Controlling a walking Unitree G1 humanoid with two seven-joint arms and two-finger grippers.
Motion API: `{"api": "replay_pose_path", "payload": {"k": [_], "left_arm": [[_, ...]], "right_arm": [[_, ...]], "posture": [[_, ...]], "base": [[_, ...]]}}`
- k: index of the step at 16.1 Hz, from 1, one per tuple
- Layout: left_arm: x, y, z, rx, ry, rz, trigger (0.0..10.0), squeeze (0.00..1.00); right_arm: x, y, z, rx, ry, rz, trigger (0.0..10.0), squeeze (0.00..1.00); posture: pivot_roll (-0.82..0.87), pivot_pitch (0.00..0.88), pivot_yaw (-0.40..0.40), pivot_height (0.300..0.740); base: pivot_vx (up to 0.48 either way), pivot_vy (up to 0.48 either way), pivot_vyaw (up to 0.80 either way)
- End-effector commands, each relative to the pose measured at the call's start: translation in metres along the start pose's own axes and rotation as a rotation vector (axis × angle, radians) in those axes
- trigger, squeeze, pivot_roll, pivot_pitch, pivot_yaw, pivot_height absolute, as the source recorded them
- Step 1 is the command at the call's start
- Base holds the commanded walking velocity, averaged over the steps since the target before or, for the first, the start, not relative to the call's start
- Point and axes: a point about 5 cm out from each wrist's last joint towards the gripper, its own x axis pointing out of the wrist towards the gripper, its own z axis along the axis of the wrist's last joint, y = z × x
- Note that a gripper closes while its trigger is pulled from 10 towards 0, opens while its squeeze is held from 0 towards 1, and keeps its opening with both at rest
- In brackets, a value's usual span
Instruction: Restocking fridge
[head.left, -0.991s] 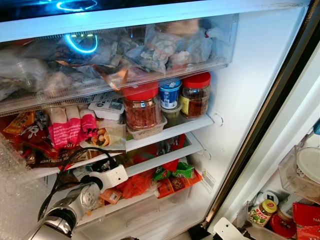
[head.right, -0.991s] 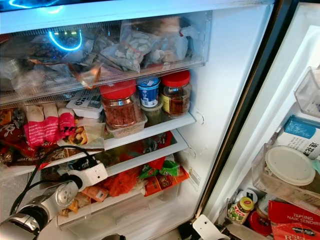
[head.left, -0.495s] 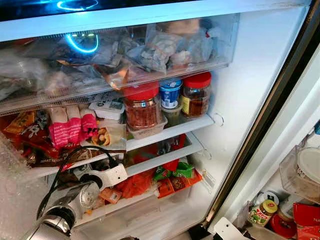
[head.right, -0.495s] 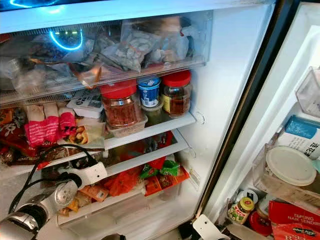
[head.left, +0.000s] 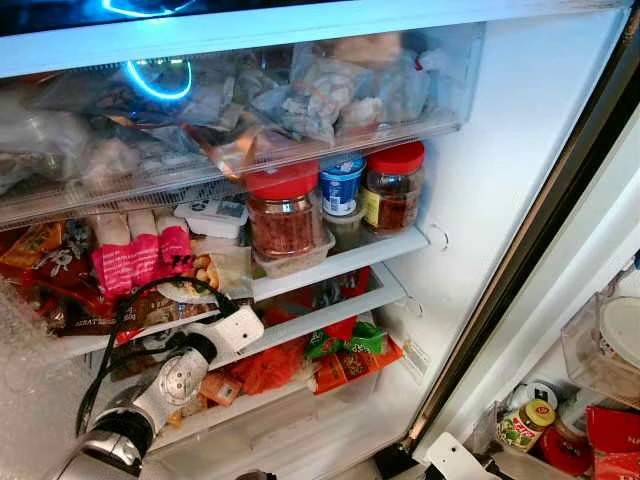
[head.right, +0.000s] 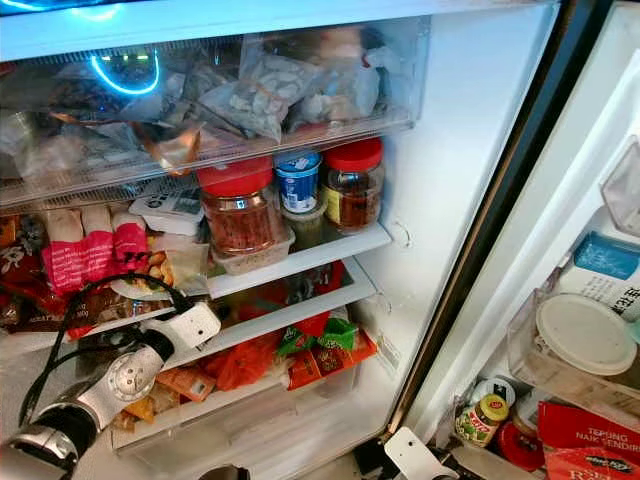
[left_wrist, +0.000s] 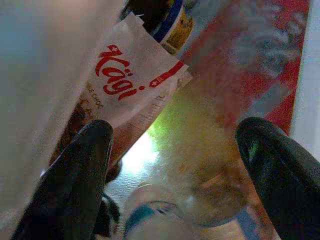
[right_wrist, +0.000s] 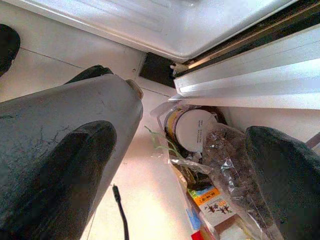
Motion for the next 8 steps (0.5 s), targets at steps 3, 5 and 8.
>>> {"api": "replay_pose_path", "payload": {"k": [3, 5, 8], "left_arm": [[0.001, -0.006, 0.01, -0.111, -0.056, -0.036, 10.0, 0.0], [-0.001, -0.01, 0.016, -0.241, -0.087, -0.063, 10.0, 0.0], [-0.005, -0.015, 0.02, -0.439, -0.083, -0.044, 10.0, 0.0]], "right_arm": [[-0.001, 0.024, -0.023, -0.004, 0.095, 0.079, 10.0, 0.0], [-0.001, 0.023, -0.023, -0.006, 0.097, 0.079, 10.0, 0.0], [-0.001, 0.023, -0.023, -0.008, 0.099, 0.079, 10.0, 0.0]], "posture": [[0.02, 0.0, 0.032, 0.638], [0.02, 0.0, 0.03, 0.638], [0.02, 0.0, 0.03, 0.638]], "base": [[0.0, 0.0, 0.0], [0.0, 0.0, 0.0], [0.0, 0.0, 0.0]]}}
